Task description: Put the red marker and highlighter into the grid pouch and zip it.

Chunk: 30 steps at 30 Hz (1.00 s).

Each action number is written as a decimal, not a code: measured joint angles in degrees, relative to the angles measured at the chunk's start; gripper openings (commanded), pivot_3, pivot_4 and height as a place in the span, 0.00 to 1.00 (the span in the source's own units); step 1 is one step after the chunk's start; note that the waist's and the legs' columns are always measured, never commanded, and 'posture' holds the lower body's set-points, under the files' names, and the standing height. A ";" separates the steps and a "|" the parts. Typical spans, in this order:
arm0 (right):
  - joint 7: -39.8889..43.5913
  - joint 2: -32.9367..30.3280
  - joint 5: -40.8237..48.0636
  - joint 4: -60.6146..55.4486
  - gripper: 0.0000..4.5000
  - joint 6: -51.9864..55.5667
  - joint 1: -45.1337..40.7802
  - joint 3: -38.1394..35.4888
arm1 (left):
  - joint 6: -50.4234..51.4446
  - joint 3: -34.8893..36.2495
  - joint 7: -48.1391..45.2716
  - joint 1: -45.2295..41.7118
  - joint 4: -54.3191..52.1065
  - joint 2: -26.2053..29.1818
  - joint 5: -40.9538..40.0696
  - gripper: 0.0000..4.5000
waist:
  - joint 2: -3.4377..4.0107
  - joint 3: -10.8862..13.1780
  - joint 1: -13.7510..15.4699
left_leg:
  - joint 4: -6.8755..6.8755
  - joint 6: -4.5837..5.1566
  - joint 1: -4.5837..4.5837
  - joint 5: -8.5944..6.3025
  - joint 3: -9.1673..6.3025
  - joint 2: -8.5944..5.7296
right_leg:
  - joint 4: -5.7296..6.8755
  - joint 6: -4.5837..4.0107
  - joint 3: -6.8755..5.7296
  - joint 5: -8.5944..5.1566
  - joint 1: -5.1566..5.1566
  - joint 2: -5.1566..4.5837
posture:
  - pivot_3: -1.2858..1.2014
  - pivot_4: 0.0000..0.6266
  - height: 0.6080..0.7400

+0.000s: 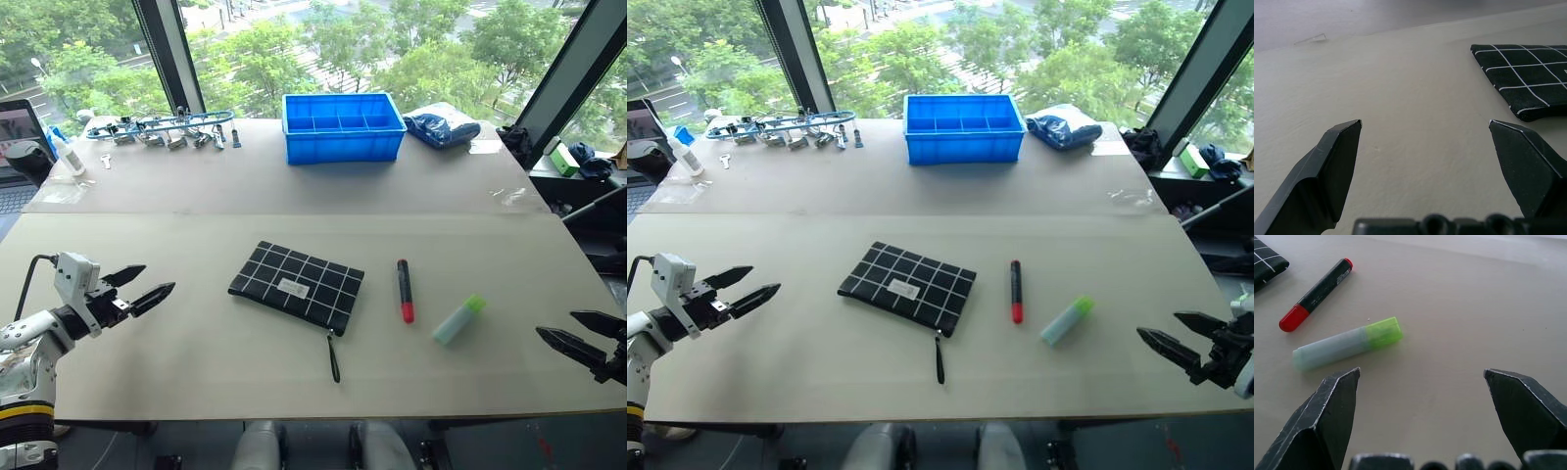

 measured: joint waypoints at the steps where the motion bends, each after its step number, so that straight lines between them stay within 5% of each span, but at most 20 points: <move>1: 0.00 0.00 0.00 0.00 1.00 0.00 0.00 0.00 | 0.00 0.00 0.00 0.00 0.00 0.00 0.00 1.00 | 0.00 0.00 0.00 | 0.00 0.00 0.00 0.00 0.00 0.00 | 0.00 0.00 0.00 0.00 0.00 0.00 | 0.52 0.24 1.00; 11: 0.15 -0.01 0.25 0.35 0.94 -0.60 -1.84 1.89 | 2.62 -3.09 -3.11 -6.44 4.63 1.01 0.27 1.00 | 0.00 0.00 0.01 | 0.01 0.00 0.00 0.00 0.04 -0.01 | 0.01 0.00 -0.02 0.00 0.01 0.03 | 0.52 0.24 1.00; 17: -0.10 -1.36 5.26 -8.97 0.51 3.88 -8.78 6.90 | -8.96 -6.47 -8.77 -10.30 8.82 1.26 4.29 1.00 | 0.00 0.00 -0.49 | 0.00 -0.01 0.02 0.01 0.03 0.05 | 0.04 -0.03 0.02 0.01 -0.02 0.10 | 0.52 0.24 1.00; 23: -4.09 3.74 7.90 -19.41 0.04 9.04 -23.52 27.54 | -26.35 -10.82 -11.32 -13.16 14.83 1.00 11.02 1.00 | -0.04 0.00 -0.48 | 0.05 -0.01 -0.11 0.01 0.06 0.04 | 0.04 -0.05 -0.07 0.01 -0.10 0.07 | 0.52 0.24 1.00; 30: -13.01 15.36 -8.68 -9.07 0.02 6.52 -41.02 51.49 | -42.33 -12.32 -10.67 -18.87 21.92 0.77 14.71 1.00 | -0.11 -0.03 -0.07 | 0.26 0.01 -0.25 0.01 0.37 -0.02 | 0.08 0.02 -0.15 0.05 -0.15 -0.01 | 0.52 0.24 1.00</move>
